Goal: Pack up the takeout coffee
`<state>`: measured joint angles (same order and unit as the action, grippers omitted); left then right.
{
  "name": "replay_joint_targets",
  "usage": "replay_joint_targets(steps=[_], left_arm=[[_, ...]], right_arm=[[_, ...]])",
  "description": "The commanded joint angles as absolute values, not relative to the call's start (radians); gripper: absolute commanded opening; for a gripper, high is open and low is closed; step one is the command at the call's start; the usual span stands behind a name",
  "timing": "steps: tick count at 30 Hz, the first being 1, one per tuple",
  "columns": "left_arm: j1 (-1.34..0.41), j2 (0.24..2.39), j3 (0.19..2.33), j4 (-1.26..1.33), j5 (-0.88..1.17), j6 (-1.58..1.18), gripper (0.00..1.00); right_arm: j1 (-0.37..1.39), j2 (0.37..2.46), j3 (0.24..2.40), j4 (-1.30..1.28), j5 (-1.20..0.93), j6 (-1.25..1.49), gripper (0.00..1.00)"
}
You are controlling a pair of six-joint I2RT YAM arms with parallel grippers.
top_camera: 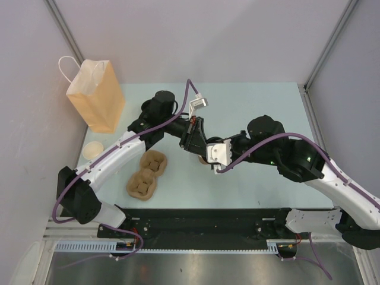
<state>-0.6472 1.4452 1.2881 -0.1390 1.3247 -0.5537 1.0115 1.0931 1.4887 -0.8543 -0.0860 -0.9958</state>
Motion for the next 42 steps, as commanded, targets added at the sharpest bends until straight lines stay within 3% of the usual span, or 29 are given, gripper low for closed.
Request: replay_joint_targets(steps=[1,3,5,6,7,9,12,19,27,33,36,39,42], left_arm=[[-0.65,1.405,1.281,-0.078,1.367,-0.572,0.1],[-0.65,1.404,1.281,-0.074,1.368,-0.574,0.1],[-0.65,1.402,1.279,-0.075,1.367,-0.572,0.14],[-0.647,1.398,1.276,-0.077,1.356,-0.572,0.21],[-0.64,1.393,1.269,-0.077,1.351,-0.569,0.38],[-0.624,1.382,1.258,-0.089,1.335,-0.557,0.49],[-0.58,1.356,1.24,-0.11,1.298,-0.54,0.74],[-0.35,1.261,1.2,-0.216,1.171,-0.448,0.99],[-0.203,1.135,1.124,-0.285,0.734,-0.41,1.0],[-0.167,1.082,1.063,-0.253,0.56,-0.446,1.0],[-0.16,1.087,1.037,-0.236,0.589,-0.463,0.99],[-0.155,1.14,1.003,-0.16,0.774,-0.539,1.0],[-0.155,1.135,0.948,-0.066,0.772,-0.592,0.99]], right_arm=[[1.02,1.086,1.483,-0.825,-0.072,-0.986,0.08],[1.02,1.091,1.483,-0.827,-0.068,-0.985,0.0],[1.019,1.092,1.483,-0.827,-0.067,-0.982,0.0],[1.019,1.092,1.483,-0.827,-0.067,-0.979,0.0],[1.019,1.091,1.483,-0.825,-0.066,-0.977,0.0],[1.006,1.091,1.483,-0.827,-0.069,-0.971,0.0],[0.957,1.094,1.483,-0.827,-0.106,-0.954,0.0],[0.772,1.144,1.489,-0.831,-0.25,-0.897,0.0],[0.623,1.357,1.566,-0.859,-0.403,-0.775,0.0],[0.583,1.555,1.638,-0.87,-0.405,-0.701,0.0],[0.577,1.629,1.66,-0.857,-0.405,-0.651,0.0],[0.566,1.69,1.68,-0.861,-0.423,-0.617,0.0],[0.566,1.71,1.668,-0.815,-0.396,-0.583,0.0]])
